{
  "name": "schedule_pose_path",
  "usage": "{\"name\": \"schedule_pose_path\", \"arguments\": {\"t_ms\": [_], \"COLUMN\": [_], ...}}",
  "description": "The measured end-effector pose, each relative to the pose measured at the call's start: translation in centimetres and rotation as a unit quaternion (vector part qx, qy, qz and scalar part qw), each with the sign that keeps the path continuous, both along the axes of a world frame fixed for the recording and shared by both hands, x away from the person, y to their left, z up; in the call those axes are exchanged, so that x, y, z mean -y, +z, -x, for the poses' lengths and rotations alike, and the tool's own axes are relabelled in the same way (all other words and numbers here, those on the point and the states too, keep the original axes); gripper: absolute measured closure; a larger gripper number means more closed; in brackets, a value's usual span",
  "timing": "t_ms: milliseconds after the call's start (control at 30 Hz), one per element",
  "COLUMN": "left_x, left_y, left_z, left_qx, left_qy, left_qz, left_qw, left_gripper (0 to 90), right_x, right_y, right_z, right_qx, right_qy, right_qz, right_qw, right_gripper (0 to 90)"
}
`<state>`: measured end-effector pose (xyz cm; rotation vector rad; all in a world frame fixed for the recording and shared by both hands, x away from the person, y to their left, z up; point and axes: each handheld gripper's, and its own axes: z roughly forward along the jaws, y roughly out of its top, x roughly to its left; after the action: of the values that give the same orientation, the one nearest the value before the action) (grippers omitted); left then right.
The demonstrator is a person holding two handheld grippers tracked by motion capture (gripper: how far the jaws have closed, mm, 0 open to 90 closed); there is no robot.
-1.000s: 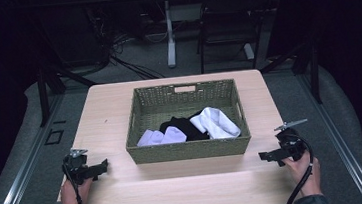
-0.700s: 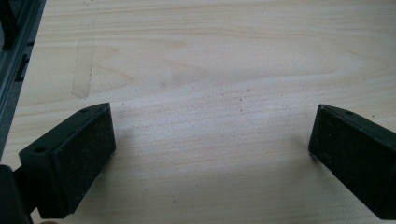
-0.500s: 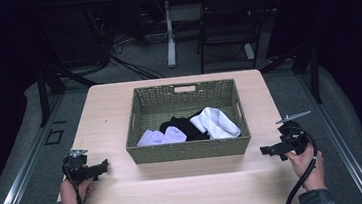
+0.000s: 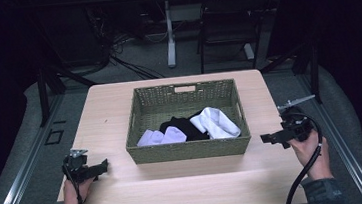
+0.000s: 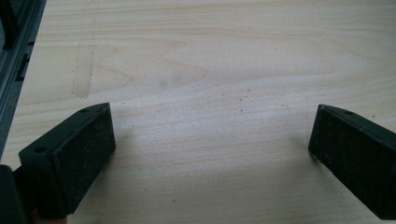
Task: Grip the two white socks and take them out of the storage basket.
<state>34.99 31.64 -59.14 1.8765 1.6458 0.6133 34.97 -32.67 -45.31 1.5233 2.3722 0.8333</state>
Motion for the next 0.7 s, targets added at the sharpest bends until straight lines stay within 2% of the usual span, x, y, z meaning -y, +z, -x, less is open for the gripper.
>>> {"name": "schedule_pose_path", "arguments": {"t_ms": [300, 433, 467, 700], "left_x": [0.0, 0.0, 0.0, 0.0], "left_y": [0.0, 0.0, 0.0, 0.0], "left_z": [0.0, 0.0, 0.0, 0.0], "left_qx": [-0.001, -0.001, -0.001, -0.001], "left_qy": [0.001, 0.002, 0.002, 0.002], "left_qz": [-0.001, -0.001, -0.001, -0.001], "left_qw": [1.0, 1.0, 1.0, 1.0], "left_gripper": [0.4, 0.4, 0.4, 0.4], "right_x": [-1.1, -1.4, -1.7, -3.1], "right_y": [4.0, 4.8, 5.4, 6.8], "right_z": [-0.8, -1.2, -1.5, -2.6], "right_qx": [0.017, 0.018, 0.021, 0.019], "right_qy": [0.022, 0.029, 0.033, 0.054], "right_qz": [-0.001, -0.002, 0.001, 0.011], "right_qw": [0.9996, 0.9994, 0.9992, 0.9983], "right_gripper": [0.0, 0.0, 0.0, 0.0]}}
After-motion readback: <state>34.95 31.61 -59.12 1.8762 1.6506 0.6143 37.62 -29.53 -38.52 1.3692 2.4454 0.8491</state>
